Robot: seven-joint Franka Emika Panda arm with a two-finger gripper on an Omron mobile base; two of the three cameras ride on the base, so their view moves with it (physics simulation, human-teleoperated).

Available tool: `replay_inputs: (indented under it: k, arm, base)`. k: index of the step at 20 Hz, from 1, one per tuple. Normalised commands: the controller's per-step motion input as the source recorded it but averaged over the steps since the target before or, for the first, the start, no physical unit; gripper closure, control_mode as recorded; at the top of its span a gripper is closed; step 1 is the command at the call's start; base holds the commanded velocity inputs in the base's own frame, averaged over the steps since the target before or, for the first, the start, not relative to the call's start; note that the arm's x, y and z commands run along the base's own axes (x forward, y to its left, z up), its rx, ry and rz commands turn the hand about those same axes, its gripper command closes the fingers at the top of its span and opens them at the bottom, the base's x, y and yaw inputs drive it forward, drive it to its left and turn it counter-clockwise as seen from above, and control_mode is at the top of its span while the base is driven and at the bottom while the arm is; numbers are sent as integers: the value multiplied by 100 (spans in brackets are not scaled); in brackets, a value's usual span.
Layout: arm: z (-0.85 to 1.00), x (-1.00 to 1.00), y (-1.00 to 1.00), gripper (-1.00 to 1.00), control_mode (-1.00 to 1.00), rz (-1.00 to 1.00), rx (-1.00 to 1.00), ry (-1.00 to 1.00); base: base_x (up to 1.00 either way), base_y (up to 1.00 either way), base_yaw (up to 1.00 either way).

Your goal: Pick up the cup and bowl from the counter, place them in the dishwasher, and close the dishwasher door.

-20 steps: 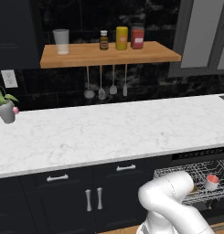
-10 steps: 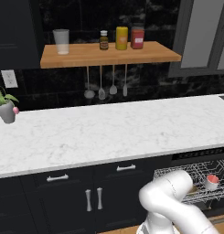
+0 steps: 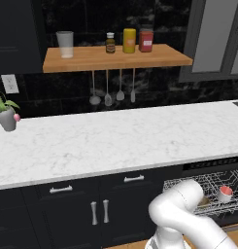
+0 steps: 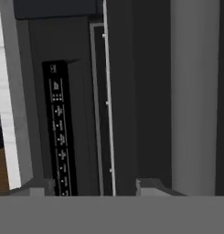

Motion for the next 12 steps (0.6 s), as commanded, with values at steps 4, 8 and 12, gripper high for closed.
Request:
replay_inputs:
  k: [4,8,12]
  arm:
    - [-29,100,47,-100,-100,9,21,-26]
    - [-26,100,51,-100,-100,8,20,-25]
    - [-28,100,51,-100,-100,3,16,-22]
  base:
    - [0,0,0]
    - [0,0,0]
    - [0,0,0]
